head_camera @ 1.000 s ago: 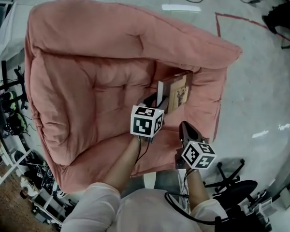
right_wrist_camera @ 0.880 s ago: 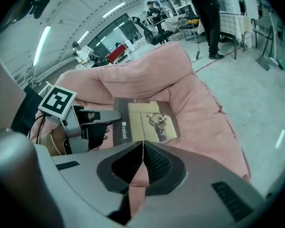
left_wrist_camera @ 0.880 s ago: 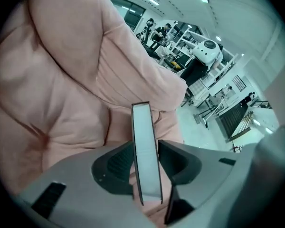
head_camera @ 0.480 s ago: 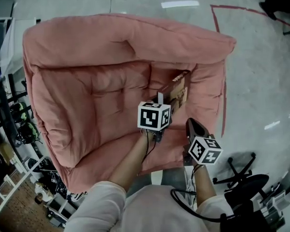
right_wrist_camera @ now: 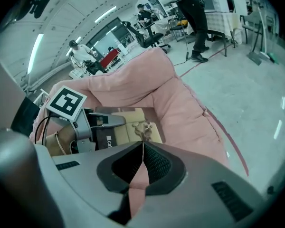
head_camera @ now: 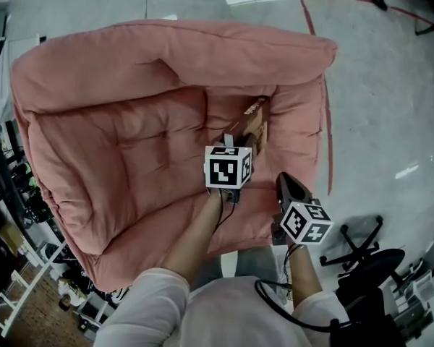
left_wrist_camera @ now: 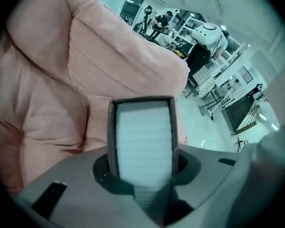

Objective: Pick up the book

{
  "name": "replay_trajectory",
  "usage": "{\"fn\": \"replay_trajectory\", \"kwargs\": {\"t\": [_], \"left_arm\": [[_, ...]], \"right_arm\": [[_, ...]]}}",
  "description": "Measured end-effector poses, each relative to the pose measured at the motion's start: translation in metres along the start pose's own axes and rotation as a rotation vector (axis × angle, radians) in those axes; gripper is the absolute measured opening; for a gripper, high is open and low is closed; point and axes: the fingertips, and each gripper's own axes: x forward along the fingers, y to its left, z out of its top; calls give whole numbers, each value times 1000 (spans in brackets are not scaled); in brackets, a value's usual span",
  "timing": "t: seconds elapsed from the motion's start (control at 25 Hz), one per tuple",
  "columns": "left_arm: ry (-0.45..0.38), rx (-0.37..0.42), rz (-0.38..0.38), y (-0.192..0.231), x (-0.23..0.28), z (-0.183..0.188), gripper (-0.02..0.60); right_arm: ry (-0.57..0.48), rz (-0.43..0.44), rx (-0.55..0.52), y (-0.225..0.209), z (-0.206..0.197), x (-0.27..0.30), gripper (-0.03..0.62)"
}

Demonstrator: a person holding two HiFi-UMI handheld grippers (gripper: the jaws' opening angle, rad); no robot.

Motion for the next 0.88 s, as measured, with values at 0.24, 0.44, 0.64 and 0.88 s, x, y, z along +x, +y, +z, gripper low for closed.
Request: {"fn": "replay_trajectory", "kwargs": {"t": [0.24, 0.44, 0.64, 0.88], "left_arm": [[-8, 15, 5, -2, -18, 2, 147], [-32, 60, 5, -18, -49, 4, 146], [-72, 112, -6, -28, -103, -1, 146], [-118, 210, -14, -37, -171, -25, 146]], "right_arm": [[-36, -9, 11, 1, 4, -9, 31], [-78, -22, 1, 3, 15, -21, 31], [-127, -54, -40, 27, 19, -47, 31], [-186, -151, -76, 54, -2, -92, 31]]}}
